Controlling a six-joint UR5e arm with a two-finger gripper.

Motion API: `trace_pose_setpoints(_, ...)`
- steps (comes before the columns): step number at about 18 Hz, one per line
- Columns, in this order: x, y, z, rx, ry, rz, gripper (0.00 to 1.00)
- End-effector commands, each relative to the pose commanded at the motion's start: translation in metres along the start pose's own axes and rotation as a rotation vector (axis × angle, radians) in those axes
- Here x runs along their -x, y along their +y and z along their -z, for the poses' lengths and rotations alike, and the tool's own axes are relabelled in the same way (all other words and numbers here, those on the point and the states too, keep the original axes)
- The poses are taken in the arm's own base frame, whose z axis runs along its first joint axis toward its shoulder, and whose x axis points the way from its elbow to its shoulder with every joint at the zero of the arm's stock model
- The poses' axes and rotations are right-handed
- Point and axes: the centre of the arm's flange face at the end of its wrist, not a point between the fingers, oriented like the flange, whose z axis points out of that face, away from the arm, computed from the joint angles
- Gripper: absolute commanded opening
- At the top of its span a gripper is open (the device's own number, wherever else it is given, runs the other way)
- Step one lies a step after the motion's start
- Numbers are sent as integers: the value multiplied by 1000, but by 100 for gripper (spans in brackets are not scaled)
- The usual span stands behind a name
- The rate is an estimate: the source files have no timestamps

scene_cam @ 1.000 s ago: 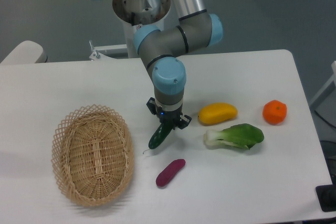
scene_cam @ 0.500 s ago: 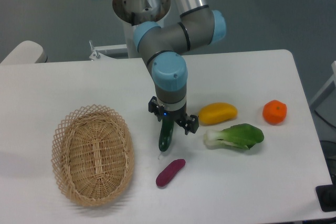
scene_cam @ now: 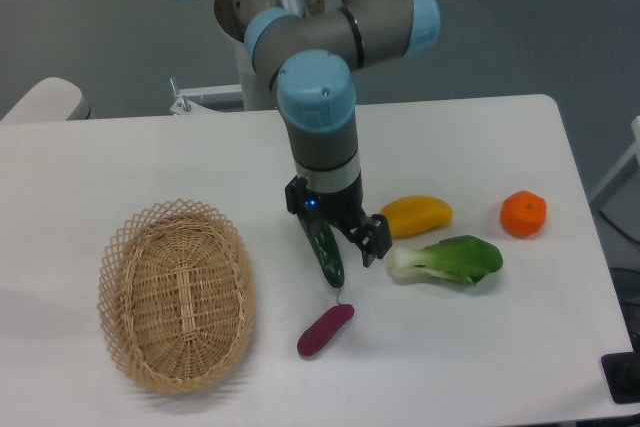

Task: Place the cucumber on the table

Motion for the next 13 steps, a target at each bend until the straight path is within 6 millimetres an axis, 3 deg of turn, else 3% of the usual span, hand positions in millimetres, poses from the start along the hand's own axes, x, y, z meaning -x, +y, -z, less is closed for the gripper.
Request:
trace_pose_setpoints(3,13,29,15,21,34,-78,100)
trace_pose_setpoints(9,31,97,25,38,85,-305,100)
trace_pose_setpoints(13,37,114,23,25,94,-362,100)
